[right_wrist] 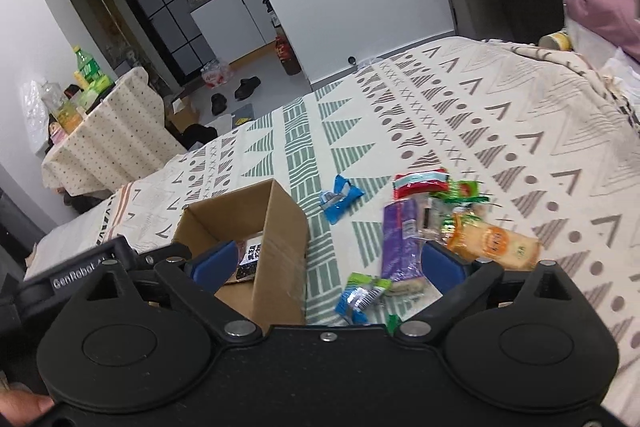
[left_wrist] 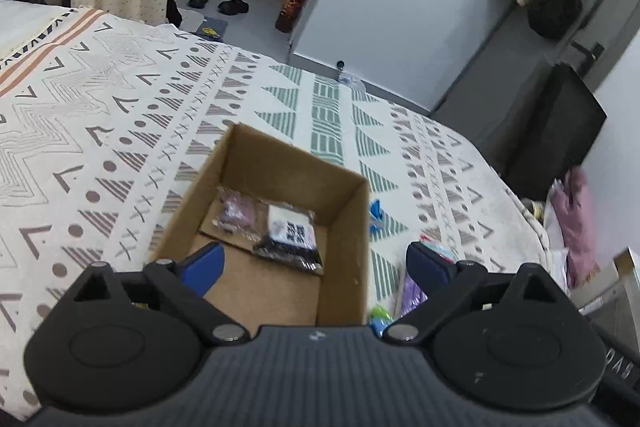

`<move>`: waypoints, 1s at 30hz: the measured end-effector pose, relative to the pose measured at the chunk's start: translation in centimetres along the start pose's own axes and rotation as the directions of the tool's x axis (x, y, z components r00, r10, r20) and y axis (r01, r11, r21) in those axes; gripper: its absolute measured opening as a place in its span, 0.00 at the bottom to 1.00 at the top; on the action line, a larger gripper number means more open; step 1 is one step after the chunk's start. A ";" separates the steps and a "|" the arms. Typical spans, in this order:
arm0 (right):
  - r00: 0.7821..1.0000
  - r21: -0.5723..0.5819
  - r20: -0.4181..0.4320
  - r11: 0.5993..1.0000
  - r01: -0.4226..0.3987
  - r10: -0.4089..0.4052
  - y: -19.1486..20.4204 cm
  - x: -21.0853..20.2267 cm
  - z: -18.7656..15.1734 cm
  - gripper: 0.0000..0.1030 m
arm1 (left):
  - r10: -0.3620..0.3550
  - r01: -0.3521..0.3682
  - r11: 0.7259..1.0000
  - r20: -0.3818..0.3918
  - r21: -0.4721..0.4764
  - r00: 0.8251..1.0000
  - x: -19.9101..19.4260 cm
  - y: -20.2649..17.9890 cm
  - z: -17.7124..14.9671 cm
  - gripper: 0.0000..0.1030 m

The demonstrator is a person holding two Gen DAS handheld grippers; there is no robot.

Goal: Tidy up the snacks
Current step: 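Move both tools back over the snack pile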

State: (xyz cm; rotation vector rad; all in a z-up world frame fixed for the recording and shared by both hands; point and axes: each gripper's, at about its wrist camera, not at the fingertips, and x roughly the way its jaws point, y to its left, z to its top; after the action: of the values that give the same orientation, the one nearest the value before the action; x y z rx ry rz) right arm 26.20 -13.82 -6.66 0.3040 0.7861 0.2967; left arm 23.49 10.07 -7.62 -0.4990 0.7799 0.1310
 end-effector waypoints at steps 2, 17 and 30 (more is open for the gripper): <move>1.000 0.010 -0.004 1.000 -0.005 0.005 -0.6 -0.7 -0.1 0.97 | 0.000 0.000 1.000 -0.014 0.004 1.000 -0.5 -0.6 -0.7 0.94; 0.999 0.023 -0.023 0.999 -0.031 0.031 -5.2 -4.6 -1.2 1.00 | 0.085 -0.084 0.995 -0.013 0.056 0.996 -3.8 -4.8 -4.1 1.00; 0.999 0.026 -0.027 0.999 -0.041 0.042 -9.5 -6.6 -1.5 1.00 | 0.092 -0.092 0.992 0.004 0.090 0.996 -4.6 -8.3 -6.5 1.00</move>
State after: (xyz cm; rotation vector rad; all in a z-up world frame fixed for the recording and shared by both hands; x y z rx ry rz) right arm 22.06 -24.78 -6.95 0.3416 0.8117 0.3307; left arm 18.57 -0.01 -5.12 -0.3774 0.8062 0.1804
